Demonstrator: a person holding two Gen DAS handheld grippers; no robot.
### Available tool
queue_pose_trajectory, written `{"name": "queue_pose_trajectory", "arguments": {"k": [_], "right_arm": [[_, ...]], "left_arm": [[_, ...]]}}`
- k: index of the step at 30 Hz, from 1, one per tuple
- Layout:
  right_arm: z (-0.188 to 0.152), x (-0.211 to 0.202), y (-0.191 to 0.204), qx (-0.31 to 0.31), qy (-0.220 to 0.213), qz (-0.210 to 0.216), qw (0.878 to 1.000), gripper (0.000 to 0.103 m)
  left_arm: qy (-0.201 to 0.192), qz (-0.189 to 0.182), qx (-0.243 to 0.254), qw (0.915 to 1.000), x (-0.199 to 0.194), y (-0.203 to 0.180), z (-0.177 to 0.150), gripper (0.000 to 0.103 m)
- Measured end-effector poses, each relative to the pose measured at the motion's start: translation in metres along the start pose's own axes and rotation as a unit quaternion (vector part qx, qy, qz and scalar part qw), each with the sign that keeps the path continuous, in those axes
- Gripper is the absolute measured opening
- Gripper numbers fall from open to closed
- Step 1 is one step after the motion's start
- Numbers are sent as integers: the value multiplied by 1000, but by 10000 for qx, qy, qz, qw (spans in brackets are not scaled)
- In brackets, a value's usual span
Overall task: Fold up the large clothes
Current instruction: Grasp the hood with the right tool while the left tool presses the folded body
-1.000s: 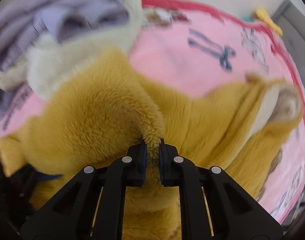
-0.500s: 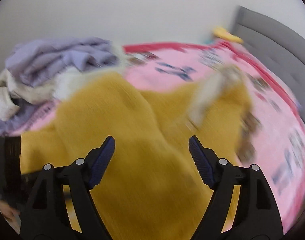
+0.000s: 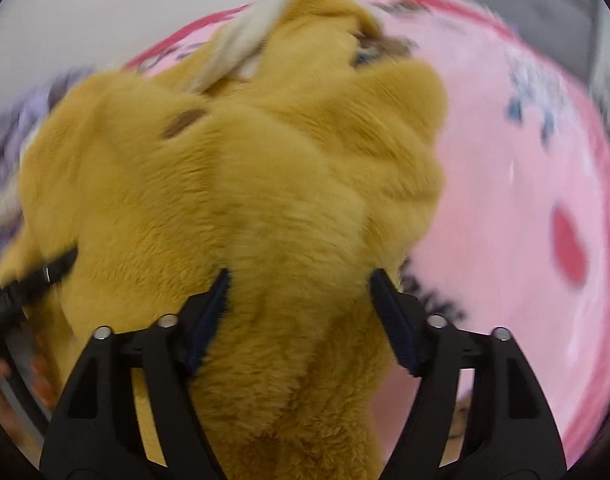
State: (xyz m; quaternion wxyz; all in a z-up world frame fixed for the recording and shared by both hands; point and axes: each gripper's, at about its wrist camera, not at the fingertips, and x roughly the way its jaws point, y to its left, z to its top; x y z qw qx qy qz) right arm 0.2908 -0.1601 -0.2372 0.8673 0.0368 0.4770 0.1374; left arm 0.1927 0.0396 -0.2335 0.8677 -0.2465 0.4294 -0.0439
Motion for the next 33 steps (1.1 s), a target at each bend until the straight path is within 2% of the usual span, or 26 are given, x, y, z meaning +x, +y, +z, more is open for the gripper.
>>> {"name": "queue_pose_trajectory", "arguments": {"k": [3,4,7,9,11,13,16,18,21,23,24,25,29,32,33], "right_arm": [[-2,-19,-2,147,-380,387,9984,66],[-3,-29,-1,68,-532,473,9974,66],[-7,-56,0,-102,-955,549,9939,67],[-10,-70,-1,-83,-1095,511,9926,67],[-12,-79,-6,-19,-1184,516,9916,67],[-13,-81,-12,36,-1160,469,9921,67],[-14,-82,-17,-58,-1127,290,9932,67],[-3,-80,-18,-189,-1133,248,9931,67],[34,-73,-14,-564,-1182,248,9911,70],[77,-63,-3,-1020,-1346,114,9856,85],[95,-58,2,-1141,-1426,30,9832,89],[122,-50,9,-1293,-1550,-76,9794,93],[226,-7,38,-1676,-1842,-303,9680,95],[282,30,49,-1740,-1906,-871,9622,95],[291,38,52,-1776,-1961,-983,9593,95]], "left_arm": [[-198,-522,-68,9984,-24,1,-3,98],[-408,-766,12,9962,-38,-1,-1,98],[-1068,-740,751,9887,-65,-10,23,98],[-1238,-734,1292,9811,-67,-27,33,98],[-1170,-782,1809,9734,-53,-50,46,98],[-876,-531,1995,9745,-26,-63,57,98],[-365,-562,1652,9840,11,-51,60,98],[-271,-338,1469,9882,28,-37,57,98],[-337,63,1706,9847,44,-32,44,98],[-397,245,1817,9823,45,-38,37,98],[-419,325,1869,9809,47,-38,35,98],[-465,348,1871,9806,50,-38,34,98],[-721,140,1778,9813,48,-29,30,99],[-824,173,1838,9794,48,-33,28,99],[-848,151,1836,9792,48,-33,28,99]]}}
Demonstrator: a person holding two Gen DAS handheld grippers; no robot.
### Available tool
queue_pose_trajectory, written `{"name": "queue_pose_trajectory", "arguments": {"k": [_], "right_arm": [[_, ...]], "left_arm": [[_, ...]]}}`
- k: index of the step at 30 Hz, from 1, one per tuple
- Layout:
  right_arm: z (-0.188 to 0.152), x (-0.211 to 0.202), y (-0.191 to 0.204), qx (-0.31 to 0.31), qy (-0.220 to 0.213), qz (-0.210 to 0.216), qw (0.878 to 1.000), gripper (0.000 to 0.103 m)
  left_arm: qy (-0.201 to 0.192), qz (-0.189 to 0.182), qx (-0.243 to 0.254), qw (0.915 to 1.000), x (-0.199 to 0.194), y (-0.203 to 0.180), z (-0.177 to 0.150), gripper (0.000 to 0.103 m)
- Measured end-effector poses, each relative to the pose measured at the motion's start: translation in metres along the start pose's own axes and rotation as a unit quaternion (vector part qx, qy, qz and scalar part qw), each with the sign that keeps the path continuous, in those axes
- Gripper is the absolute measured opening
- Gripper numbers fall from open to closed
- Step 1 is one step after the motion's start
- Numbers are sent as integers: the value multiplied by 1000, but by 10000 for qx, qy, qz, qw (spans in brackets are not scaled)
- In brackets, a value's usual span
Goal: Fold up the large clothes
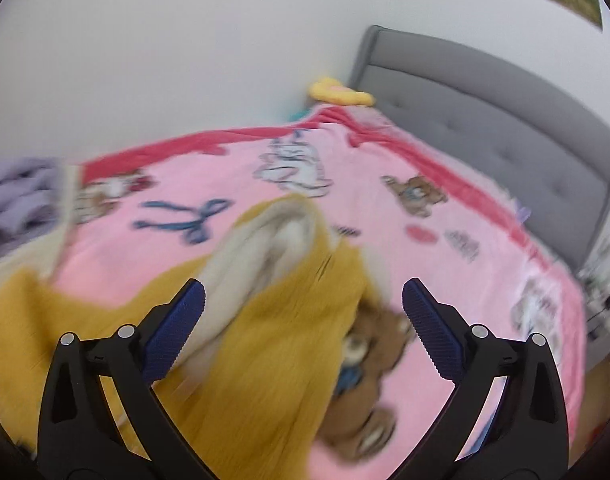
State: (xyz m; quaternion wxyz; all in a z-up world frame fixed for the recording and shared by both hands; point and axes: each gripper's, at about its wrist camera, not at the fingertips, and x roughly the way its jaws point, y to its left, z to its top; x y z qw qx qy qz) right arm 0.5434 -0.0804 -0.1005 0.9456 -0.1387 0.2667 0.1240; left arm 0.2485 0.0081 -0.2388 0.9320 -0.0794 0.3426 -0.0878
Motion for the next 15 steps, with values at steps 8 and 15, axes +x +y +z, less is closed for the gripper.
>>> {"name": "queue_pose_trajectory", "arguments": {"k": [8,15], "right_arm": [[10,89,-1,181,895,-101,9958,83],[-6,116,8,392,1371,417,9889,35]], "left_arm": [[-127,-146,-88,9998,15,3,-1,99],[-117,-96,-55,9999,14,4,-4,99]]}}
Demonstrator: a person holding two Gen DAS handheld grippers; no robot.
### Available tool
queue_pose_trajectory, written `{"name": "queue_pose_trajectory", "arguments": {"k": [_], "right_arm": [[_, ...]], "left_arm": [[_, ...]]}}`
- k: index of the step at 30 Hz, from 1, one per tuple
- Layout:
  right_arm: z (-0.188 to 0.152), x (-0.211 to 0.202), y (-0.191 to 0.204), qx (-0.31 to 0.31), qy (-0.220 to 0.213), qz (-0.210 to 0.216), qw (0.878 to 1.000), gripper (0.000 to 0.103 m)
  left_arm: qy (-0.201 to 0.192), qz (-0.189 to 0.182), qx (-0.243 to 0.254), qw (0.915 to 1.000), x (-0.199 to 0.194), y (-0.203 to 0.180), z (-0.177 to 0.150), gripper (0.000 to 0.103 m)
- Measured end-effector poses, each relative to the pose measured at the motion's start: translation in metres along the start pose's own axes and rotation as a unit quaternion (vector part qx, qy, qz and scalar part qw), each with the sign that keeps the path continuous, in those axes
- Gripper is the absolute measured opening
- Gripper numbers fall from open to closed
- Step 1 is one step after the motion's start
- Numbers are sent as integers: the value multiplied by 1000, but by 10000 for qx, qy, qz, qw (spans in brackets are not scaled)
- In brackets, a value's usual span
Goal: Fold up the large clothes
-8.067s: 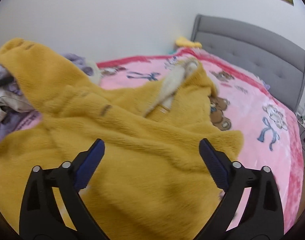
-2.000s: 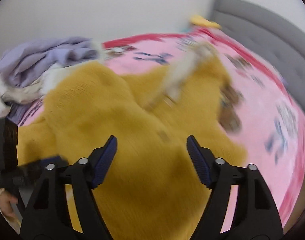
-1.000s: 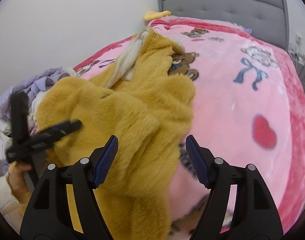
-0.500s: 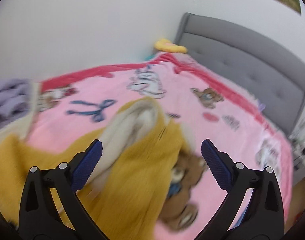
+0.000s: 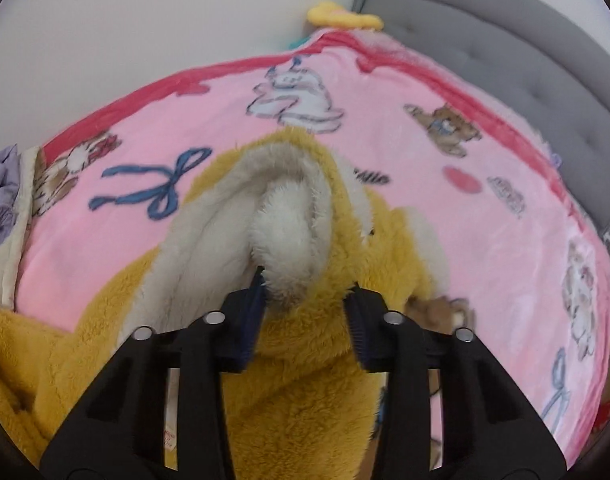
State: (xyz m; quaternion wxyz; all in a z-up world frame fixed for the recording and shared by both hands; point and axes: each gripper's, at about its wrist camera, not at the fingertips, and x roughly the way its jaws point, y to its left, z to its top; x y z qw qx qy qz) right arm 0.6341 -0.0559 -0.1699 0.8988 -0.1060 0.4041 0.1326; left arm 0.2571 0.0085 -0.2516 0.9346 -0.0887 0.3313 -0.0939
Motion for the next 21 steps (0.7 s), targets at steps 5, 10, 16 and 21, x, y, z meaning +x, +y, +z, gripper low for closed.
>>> {"name": "queue_pose_trajectory", "arguments": {"k": [5,10,16,21], "right_arm": [[-8,-8,-4,145,-213,149,9996,17],[-16,-43,-2,-83,-673,256,9974,14],[-40,-129,33,-880,-1348,432,9860,13],[-82,-209,67,-1625,-1559,426,9734,13]], "left_arm": [[5,15,3,10000,3,-1,4,99],[63,89,45,9999,14,-4,10,99],[107,50,22,9999,21,-3,16,99],[160,43,6,9999,17,-4,26,99]]}}
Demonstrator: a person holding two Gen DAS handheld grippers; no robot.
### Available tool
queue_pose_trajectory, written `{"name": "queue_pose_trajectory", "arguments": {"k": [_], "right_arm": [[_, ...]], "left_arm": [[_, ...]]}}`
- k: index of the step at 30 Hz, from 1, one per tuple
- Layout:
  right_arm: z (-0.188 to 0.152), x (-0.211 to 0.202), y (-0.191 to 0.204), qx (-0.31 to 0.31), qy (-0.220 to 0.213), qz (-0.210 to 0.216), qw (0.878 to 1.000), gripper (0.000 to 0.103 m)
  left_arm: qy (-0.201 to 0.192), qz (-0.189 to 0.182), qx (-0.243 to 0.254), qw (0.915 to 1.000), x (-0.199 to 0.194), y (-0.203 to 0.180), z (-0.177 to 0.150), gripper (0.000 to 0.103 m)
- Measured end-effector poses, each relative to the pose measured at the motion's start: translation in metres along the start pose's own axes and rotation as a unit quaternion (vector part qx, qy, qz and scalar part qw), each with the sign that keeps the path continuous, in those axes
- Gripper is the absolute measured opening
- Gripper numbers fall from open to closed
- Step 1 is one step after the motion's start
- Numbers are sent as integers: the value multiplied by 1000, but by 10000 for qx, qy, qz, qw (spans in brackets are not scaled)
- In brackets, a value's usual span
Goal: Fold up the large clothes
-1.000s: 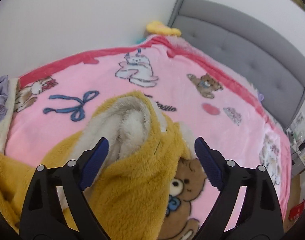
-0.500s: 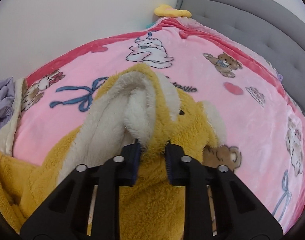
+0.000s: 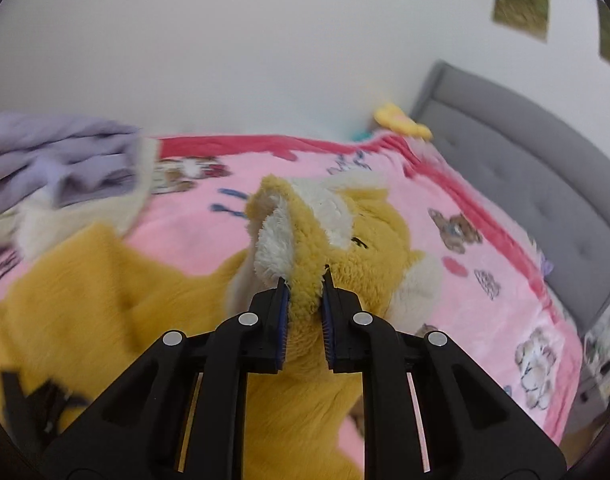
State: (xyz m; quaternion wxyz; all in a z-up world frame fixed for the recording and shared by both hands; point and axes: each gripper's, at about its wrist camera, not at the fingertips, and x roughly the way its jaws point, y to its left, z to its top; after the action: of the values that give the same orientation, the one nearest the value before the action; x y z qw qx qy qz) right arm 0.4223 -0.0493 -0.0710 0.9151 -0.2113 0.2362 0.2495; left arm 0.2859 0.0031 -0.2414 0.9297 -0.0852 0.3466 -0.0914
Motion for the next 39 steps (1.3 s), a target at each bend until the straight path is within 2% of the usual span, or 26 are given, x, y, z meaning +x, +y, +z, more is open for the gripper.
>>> {"name": "queue_pose_trajectory", "arguments": {"k": [3,7,9,12,16,18,19,21,23,26,28,30,31,32,33,35,36,38,39], "right_arm": [[-8,-52,24,-277,-295,-29,9992,13],[-35,-120,50,-413,-694,-14,9967,13],[-54,-137,64,-582,-674,78,9960,13],[-94,-147,98,-1095,-518,21,9926,14],[-135,-127,144,-1689,-118,66,9855,14],[-149,-113,164,-1894,74,51,9819,14],[-156,-104,171,-1924,213,33,9811,14],[-165,-87,177,-1767,527,63,9828,14],[-175,-76,186,-1804,580,-42,9819,15],[-179,-77,189,-1707,436,-191,9842,19],[-177,-81,187,-1445,366,-155,9887,22],[-174,-87,185,-1264,285,-123,9915,32],[-172,-94,182,-1102,194,-48,9937,48],[-169,-103,177,-876,49,-1,9961,56],[-166,-112,173,-669,-94,66,9977,57],[-162,-133,167,-322,-399,11,9987,64],[-161,-142,164,-184,-476,0,9987,64],[-162,-162,155,281,-547,-68,9981,64],[-163,-169,154,442,-539,-39,9976,64]], "left_arm": [[-152,4,63,9999,-19,-3,10,98],[-712,-455,-110,9964,-75,11,24,98],[-948,-457,-35,9944,-109,24,29,98],[-1050,-306,87,9940,-145,46,24,98],[-753,-395,-42,9964,-163,74,14,98],[-344,-531,-117,9979,-157,87,13,98],[21,-722,-254,9971,-149,94,17,98],[416,-892,-406,9943,-139,101,21,98],[660,-1128,-374,9907,-126,103,38,98],[691,-1420,-422,9865,-110,102,67,98],[975,-1718,-600,9785,-88,99,91,98],[1131,-1867,-819,9724,-71,98,102,98],[1323,-2086,-1011,9637,-55,99,109,98],[1465,-2268,-1169,9557,-44,99,110,98],[1580,-2448,-1333,9473,-35,99,110,98],[1742,-2890,-1953,9209,-13,107,108,98],[1688,-3017,-2156,9132,-8,110,107,98],[1396,-3355,-2660,8929,1,119,104,98],[1298,-3431,-2823,8864,4,122,104,98]]}}
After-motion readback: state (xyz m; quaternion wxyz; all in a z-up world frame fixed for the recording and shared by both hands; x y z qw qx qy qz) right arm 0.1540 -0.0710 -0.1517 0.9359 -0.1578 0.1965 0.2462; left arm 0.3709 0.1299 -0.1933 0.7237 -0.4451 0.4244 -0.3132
